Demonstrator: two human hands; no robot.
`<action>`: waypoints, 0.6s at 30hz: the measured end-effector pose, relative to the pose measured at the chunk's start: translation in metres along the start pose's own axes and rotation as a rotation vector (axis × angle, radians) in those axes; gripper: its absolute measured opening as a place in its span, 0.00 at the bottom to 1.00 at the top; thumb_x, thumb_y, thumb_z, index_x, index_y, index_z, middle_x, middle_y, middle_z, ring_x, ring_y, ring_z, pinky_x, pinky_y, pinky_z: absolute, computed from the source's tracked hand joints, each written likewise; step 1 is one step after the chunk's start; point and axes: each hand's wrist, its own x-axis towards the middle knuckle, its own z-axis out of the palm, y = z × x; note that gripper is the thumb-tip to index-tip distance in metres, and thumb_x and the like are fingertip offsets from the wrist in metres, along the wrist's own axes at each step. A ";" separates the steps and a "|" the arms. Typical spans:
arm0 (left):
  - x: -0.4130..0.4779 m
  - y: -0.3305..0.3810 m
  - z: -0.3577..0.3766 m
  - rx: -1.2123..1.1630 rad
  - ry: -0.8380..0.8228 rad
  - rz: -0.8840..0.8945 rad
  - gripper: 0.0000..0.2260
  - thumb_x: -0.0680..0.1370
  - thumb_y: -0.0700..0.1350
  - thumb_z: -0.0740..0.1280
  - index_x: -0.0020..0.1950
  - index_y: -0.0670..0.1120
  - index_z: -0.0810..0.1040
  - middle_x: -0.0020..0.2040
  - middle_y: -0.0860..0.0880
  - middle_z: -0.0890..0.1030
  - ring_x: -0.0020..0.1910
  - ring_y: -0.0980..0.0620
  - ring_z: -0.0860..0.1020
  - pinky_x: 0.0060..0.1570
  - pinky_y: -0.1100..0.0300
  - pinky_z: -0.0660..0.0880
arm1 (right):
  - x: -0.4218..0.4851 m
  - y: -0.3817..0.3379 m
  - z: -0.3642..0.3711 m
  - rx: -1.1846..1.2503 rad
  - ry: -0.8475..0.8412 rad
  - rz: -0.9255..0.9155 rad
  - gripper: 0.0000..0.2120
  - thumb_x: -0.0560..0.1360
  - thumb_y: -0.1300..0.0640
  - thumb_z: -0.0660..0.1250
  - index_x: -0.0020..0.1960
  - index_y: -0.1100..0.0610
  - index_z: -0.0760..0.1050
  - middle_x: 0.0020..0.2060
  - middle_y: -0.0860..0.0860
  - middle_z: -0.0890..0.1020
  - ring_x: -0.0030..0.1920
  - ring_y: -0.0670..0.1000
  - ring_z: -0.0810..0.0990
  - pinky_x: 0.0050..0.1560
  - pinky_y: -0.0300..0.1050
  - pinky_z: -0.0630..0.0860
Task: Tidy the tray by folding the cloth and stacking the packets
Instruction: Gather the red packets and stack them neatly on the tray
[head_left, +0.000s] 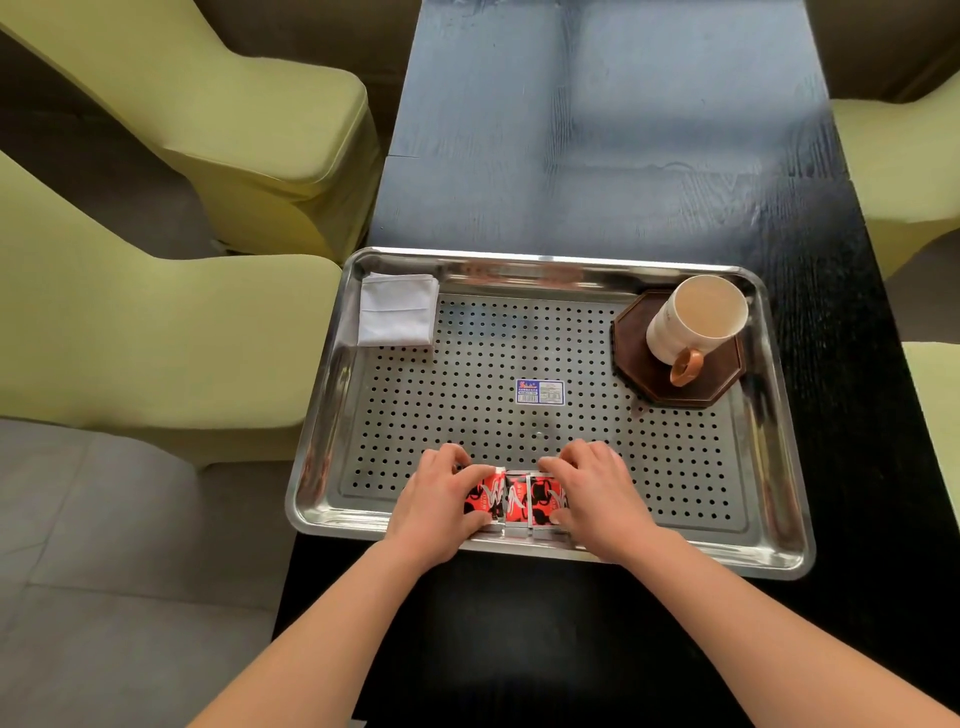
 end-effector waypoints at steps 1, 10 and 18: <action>0.000 0.000 0.000 0.002 0.000 0.000 0.27 0.74 0.56 0.72 0.71 0.60 0.70 0.63 0.54 0.66 0.63 0.54 0.65 0.61 0.55 0.72 | 0.000 0.000 0.000 -0.014 0.003 -0.004 0.25 0.73 0.48 0.72 0.68 0.47 0.71 0.58 0.47 0.73 0.61 0.52 0.67 0.71 0.51 0.61; -0.002 0.001 0.003 -0.048 -0.002 -0.023 0.27 0.74 0.54 0.73 0.72 0.58 0.70 0.59 0.54 0.66 0.60 0.55 0.66 0.59 0.57 0.72 | 0.006 -0.019 0.006 0.121 0.081 0.079 0.20 0.72 0.54 0.73 0.63 0.47 0.73 0.52 0.46 0.75 0.55 0.51 0.71 0.61 0.48 0.68; -0.002 0.000 0.004 -0.106 0.002 -0.036 0.27 0.75 0.53 0.72 0.72 0.57 0.69 0.59 0.53 0.67 0.60 0.54 0.68 0.58 0.58 0.72 | 0.006 -0.033 0.013 0.241 0.127 0.161 0.20 0.73 0.52 0.74 0.63 0.47 0.74 0.54 0.47 0.75 0.51 0.53 0.76 0.58 0.49 0.72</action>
